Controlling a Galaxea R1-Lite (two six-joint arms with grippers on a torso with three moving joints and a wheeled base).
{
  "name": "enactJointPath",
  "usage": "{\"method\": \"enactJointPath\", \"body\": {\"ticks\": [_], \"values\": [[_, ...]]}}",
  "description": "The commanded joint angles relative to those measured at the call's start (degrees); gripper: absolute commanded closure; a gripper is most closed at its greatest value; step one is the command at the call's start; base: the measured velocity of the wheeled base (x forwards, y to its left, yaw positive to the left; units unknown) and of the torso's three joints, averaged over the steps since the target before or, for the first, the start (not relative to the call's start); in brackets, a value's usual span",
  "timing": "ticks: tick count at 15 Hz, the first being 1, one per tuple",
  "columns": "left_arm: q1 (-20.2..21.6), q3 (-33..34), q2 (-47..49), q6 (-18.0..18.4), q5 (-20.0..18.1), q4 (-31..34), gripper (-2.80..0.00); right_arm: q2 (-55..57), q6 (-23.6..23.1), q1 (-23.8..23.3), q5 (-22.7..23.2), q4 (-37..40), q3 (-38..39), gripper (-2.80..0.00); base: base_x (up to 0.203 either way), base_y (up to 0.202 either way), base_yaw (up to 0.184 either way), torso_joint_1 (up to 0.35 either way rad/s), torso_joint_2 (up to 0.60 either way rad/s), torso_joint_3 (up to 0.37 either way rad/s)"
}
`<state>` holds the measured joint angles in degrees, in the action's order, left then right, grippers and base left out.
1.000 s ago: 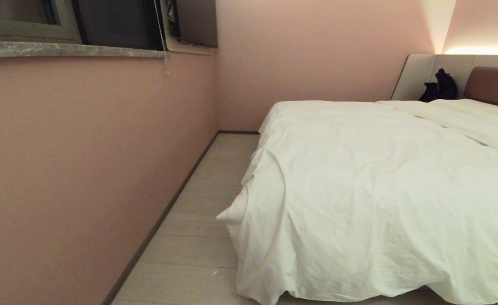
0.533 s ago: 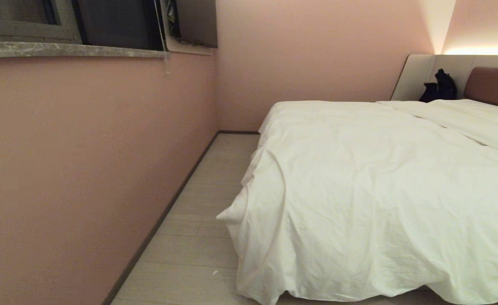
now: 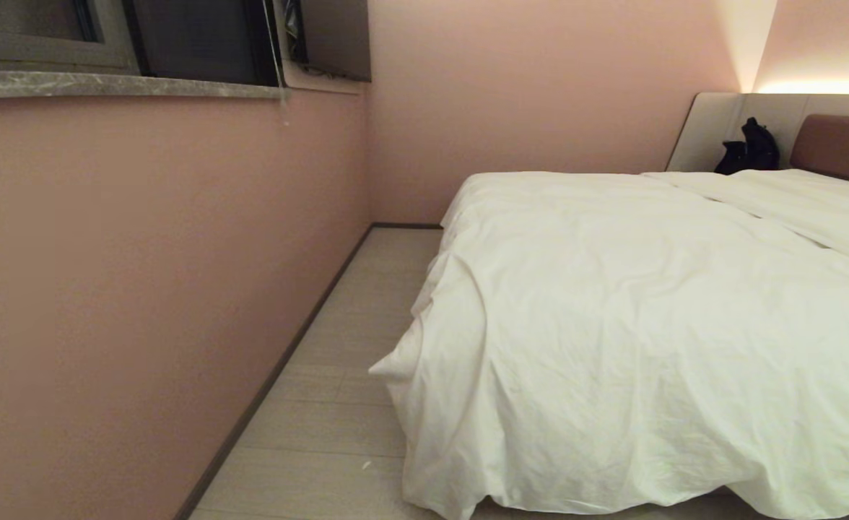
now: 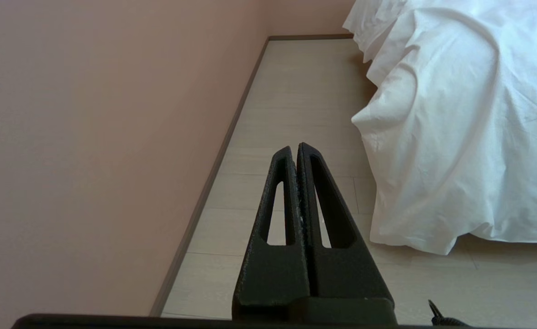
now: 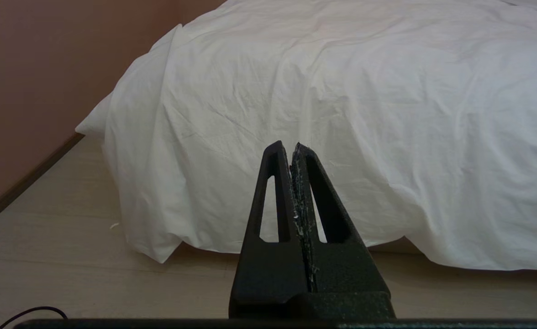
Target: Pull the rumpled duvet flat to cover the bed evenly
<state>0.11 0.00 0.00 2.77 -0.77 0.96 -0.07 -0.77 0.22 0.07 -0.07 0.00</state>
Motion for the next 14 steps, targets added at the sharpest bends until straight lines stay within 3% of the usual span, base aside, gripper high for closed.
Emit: {"method": "enactJointPath", "body": {"ticks": [1, 6, 14], "values": [[0.0, 0.0, 0.0, 0.0, 0.0, 0.0, 0.0, 0.1, 0.0, 0.0, 0.0, 0.0, 0.0, 0.0, 0.0, 0.0, 0.0, 0.0, 0.0, 0.0], [0.0, 0.0, 0.0, 0.0, 0.0, 0.1, 0.0, 0.1, 0.0, 0.0, 0.0, 0.0, 0.0, 0.0, 0.0, 0.0, 0.0, 0.0, 0.0, 0.0], [0.0, 0.0, 0.0, 0.0, 0.0, 0.0, 0.0, 0.1, 0.0, 0.0, 0.0, 0.0, 0.0, 0.0, -0.173, 0.0, 0.001, 0.004, 0.0, 0.003]]}}
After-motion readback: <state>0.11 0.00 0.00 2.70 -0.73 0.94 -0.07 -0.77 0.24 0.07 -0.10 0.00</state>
